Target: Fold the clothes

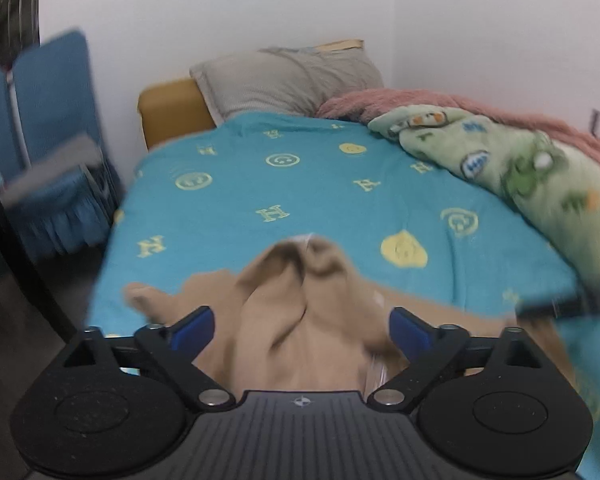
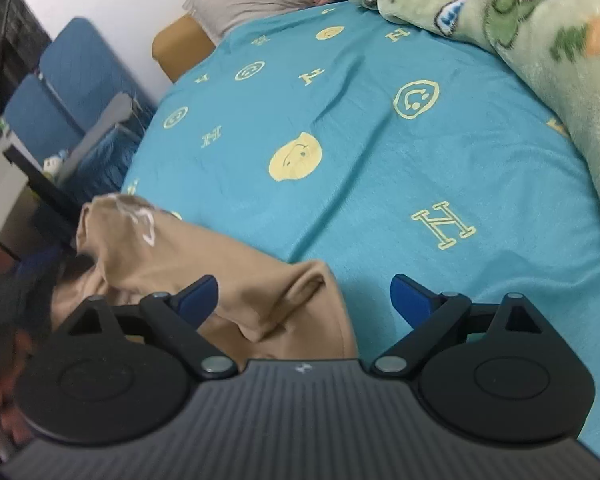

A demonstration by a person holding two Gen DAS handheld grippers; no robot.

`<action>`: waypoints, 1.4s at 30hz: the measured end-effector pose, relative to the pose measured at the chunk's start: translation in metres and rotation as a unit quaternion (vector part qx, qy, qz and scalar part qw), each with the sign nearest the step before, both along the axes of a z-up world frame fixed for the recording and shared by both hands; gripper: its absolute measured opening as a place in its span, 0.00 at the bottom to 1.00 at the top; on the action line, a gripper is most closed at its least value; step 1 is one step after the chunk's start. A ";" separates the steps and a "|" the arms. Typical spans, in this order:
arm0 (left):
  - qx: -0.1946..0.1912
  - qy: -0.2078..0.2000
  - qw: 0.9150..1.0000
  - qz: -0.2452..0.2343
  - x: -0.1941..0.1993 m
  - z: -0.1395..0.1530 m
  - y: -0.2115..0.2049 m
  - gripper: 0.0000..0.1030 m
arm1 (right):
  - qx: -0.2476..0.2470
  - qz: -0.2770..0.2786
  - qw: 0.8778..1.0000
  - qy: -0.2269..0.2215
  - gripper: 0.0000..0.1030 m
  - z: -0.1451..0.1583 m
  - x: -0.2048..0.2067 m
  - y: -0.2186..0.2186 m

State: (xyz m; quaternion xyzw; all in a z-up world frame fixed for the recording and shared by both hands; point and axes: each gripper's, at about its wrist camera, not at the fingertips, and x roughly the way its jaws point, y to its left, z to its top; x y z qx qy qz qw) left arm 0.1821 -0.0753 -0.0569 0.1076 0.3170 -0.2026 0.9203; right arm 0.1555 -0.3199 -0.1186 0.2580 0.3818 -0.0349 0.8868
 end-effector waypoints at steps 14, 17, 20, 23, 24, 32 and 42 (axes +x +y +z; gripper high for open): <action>0.110 -0.010 0.993 0.049 -0.070 -0.034 0.020 0.15 | -0.095 0.124 0.981 -0.115 0.71 0.020 -0.011 0.058; 0.015 -0.054 0.996 0.071 -0.088 -0.004 0.048 0.07 | -0.137 0.133 0.975 -0.111 0.71 0.013 -0.011 0.067; -0.072 -0.125 0.986 0.077 -0.117 0.029 0.075 0.07 | -0.193 0.127 0.965 -0.123 0.71 0.012 -0.014 0.079; -0.158 -0.195 0.965 0.082 -0.146 0.062 0.103 0.07 | -0.215 0.124 0.959 -0.135 0.72 0.012 -0.014 0.084; -0.186 -0.217 0.954 0.084 -0.155 0.073 0.112 0.07 | -0.220 0.124 0.958 -0.138 0.72 0.012 -0.013 0.085; -0.267 -0.233 0.925 0.135 -0.172 0.092 0.156 0.07 | -0.216 0.190 0.950 -0.121 0.72 0.014 -0.025 0.109; -0.188 -0.013 0.942 0.278 -0.106 0.041 0.196 0.24 | -0.256 0.247 0.933 -0.051 0.72 -0.016 -0.019 0.135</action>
